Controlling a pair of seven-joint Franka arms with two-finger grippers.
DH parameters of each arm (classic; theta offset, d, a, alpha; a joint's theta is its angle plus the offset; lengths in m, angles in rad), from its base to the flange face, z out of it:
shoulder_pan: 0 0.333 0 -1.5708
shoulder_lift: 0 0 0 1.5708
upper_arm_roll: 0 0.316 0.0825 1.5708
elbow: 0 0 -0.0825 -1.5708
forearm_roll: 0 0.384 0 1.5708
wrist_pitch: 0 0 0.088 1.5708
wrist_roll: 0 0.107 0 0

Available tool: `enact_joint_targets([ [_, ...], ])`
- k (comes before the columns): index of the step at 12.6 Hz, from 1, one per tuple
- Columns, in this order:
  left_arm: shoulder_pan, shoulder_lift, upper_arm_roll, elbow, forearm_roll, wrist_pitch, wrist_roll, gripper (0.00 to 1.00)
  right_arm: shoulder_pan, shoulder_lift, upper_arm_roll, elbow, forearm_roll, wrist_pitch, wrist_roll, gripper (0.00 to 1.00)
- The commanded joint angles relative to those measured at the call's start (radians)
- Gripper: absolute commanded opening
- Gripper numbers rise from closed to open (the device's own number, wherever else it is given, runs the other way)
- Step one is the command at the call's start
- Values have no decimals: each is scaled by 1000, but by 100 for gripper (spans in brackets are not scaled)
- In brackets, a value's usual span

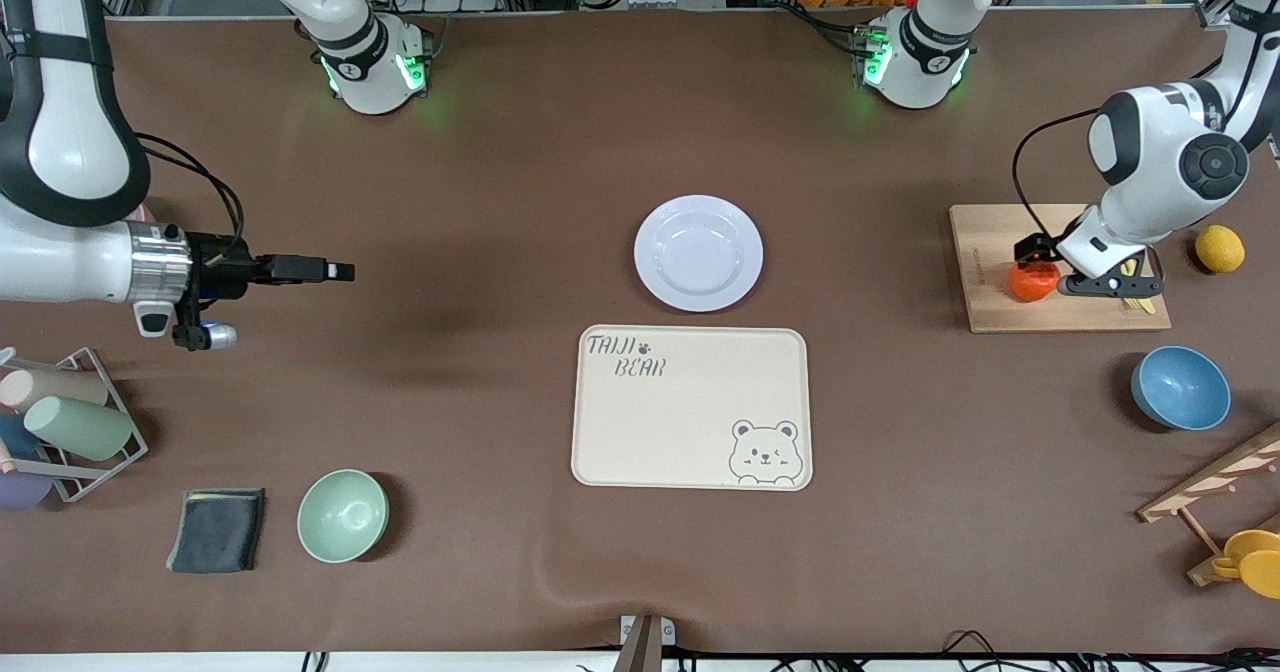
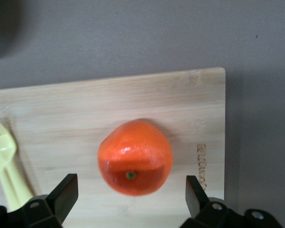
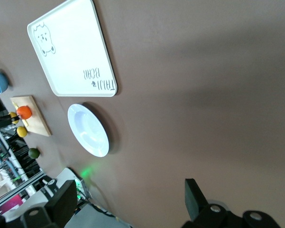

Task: Place orange and plate with both arms
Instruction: 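Lower the left gripper and close it on the orange while the right gripper reaches out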

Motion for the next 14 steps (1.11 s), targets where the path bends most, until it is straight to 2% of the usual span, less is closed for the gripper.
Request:
enact_joint_targets([
  [1,18,26,-9,-3,21,42,2,100,-7,-15,2,-78,76,12,-47,100],
  [4,25,64,-9,-3,21,88,2,100,29,11,4,-116,144,24,-52,100],
  [6,62,95,-11,-3,21,128,2,100,88,-9,5,-191,157,157,-95,100],
  [8,70,120,-11,0,18,153,-21,100,128,-15,4,-248,278,212,-123,100],
  [11,68,135,-9,0,6,153,-88,100,159,-11,5,-316,390,282,-239,100],
  [14,90,138,-11,6,6,153,-90,100,194,-7,5,-343,423,340,-262,100],
])
